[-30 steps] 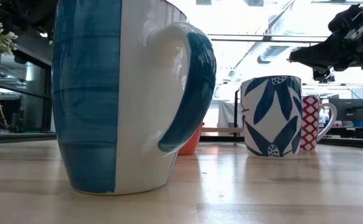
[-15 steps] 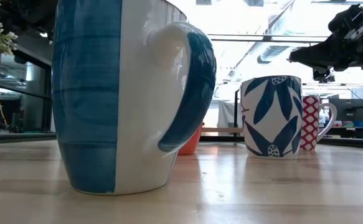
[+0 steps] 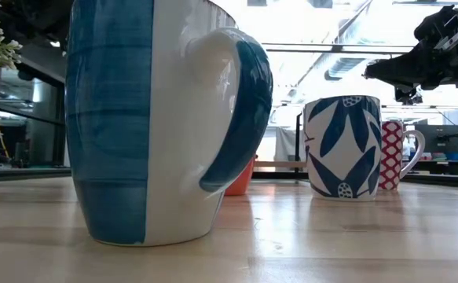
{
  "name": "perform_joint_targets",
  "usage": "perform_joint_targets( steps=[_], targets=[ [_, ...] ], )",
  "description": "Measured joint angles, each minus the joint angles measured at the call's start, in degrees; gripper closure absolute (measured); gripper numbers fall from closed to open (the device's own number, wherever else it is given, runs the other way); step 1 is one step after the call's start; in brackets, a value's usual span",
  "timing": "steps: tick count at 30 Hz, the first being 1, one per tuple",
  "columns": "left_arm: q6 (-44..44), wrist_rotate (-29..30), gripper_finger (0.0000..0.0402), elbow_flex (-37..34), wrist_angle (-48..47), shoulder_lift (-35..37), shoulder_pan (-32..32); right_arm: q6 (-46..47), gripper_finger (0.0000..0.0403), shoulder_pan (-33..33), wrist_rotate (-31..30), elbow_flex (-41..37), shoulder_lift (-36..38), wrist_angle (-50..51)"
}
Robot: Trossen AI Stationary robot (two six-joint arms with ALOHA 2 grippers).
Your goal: Place coffee mugs
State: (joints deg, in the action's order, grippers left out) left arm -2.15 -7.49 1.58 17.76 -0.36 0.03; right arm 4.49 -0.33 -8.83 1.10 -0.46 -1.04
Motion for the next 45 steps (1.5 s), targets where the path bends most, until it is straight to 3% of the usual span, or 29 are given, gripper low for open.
perform_joint_targets(
  steps=[20,30,45],
  targets=[
    [0.00,0.00,0.0385,0.00,0.06,0.00,0.00,4.62,0.0402,-0.01,0.59,0.00,-0.01,0.14],
    [4.70,0.13,0.0385,0.00,0.48,0.01,0.00,10.05,0.0402,0.01,1.97,0.00,-0.01,0.39],
    [5.80,3.93,0.0385,0.00,1.56,0.00,0.00,12.18,0.0402,0.01,1.91,-0.02,-0.01,-1.82]
  ],
)
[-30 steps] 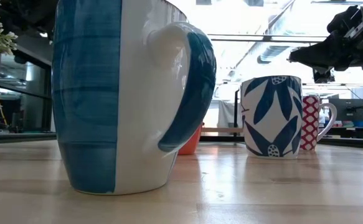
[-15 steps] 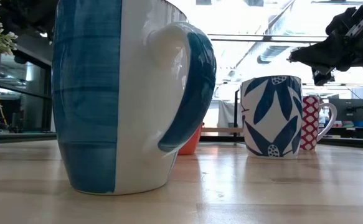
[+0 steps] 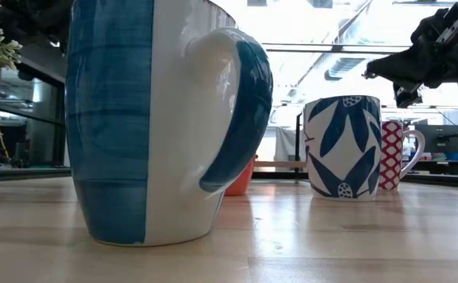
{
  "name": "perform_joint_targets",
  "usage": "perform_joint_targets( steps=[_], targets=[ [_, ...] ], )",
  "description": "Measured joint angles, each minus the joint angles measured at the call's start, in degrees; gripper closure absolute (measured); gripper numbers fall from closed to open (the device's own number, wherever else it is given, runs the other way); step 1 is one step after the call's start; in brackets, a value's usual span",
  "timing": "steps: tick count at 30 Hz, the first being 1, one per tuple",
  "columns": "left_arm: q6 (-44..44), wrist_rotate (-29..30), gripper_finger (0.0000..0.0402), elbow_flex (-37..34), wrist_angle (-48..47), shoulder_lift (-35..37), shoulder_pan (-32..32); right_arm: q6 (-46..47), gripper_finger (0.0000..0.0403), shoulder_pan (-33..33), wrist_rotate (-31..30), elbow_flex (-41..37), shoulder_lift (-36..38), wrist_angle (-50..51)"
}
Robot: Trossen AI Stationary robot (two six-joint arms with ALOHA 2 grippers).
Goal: Place coffee mugs
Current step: Put the red white patterned mug on the shelf
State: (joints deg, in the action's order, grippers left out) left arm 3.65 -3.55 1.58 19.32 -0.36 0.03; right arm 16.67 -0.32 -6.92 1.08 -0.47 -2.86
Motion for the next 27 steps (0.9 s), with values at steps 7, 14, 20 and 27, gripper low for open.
perform_joint_targets(
  steps=[7,14,20,27],
  targets=[
    [0.54,15.05,0.0385,0.00,6.80,0.00,-0.02,-1.48,0.0402,-0.02,-0.13,0.00,0.02,-9.73],
    [2.74,13.92,0.0385,5.08,8.06,-1.01,-0.01,1.33,0.0402,-0.02,-4.13,1.11,-0.02,-14.18],
    [1.84,12.90,0.0385,17.10,-10.15,-7.38,0.00,-1.08,0.0402,-0.02,-4.67,10.88,-3.91,-3.68],
    [4.63,13.09,0.0385,23.79,-17.80,-17.04,0.00,2.78,0.0402,-0.02,-5.22,27.09,-14.23,17.45]
  ],
)
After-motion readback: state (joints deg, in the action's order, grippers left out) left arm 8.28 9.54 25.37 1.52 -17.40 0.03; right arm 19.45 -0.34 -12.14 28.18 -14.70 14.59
